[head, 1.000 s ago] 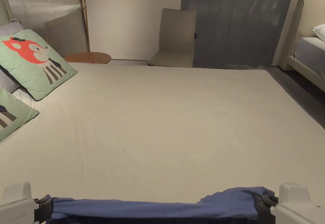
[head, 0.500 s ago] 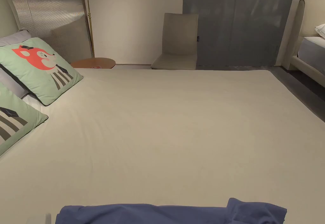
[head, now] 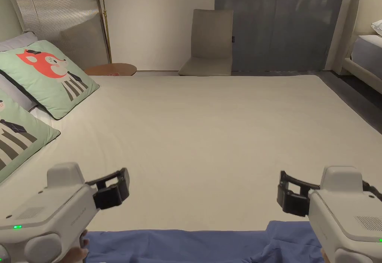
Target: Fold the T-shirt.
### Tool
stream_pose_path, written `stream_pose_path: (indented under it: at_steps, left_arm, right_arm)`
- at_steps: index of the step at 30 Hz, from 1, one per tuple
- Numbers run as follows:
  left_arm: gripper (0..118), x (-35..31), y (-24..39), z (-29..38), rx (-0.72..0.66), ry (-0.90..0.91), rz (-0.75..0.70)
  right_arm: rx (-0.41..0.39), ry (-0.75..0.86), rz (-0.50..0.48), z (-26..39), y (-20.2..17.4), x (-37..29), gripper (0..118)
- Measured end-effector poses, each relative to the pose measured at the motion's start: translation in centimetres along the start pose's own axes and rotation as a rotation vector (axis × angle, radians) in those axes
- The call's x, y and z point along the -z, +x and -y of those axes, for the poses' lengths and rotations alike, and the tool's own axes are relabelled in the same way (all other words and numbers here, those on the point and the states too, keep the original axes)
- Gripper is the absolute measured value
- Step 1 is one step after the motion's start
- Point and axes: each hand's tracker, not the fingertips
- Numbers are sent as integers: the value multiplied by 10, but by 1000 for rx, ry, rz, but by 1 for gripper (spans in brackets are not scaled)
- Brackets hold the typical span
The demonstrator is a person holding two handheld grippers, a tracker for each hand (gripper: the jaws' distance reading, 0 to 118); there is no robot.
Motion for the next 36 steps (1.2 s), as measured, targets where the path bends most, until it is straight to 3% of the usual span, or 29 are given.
stream_pose_path:
  at_steps: [5, 6, 7, 8, 9, 10, 11, 13, 19, 28, 36]
  left_arm:
    - [107, -14, 37, -13, 122, 136, -34]
    - [98, -14, 40, -12, 130, 150, -35]
    - [82, -16, 42, -11, 128, 163, -34]
    - [62, -17, 45, -10, 128, 174, -36]
    - [24, -17, 49, -11, 138, 163, -42]
    - [1, -16, 48, -9, 138, 161, -38]
    - [0, -16, 48, -6, 136, 169, -28]
    - [0, -18, 49, -6, 134, 157, 4]
    - [0, -9, 37, -3, 128, 119, 5]
    - [0, 27, -63, 10, -338, -285, 160]
    - [0, 49, -167, 58, -565, -613, 287]
  right_arm:
    - [-61, 123, 43, -11, -18, -8, 111]
    - [-71, 134, 45, -12, -20, -10, 109]
    - [-75, 142, 43, -12, -22, -11, 102]
    - [-75, 154, 36, -12, -23, -13, 87]
    - [-74, 163, 31, -12, -25, -16, 51]
    - [-76, 159, 35, -13, -27, -16, 14]
    - [-89, 141, 23, -14, -27, -14, 1]
    - [-52, 134, -26, -10, -26, -12, 0]
    - [-65, 134, -13, -6, -31, -13, 0]
    - [-53, 92, -31, -3, -34, -6, 0]
    - [-62, 31, -49, 5, -36, 16, 0]
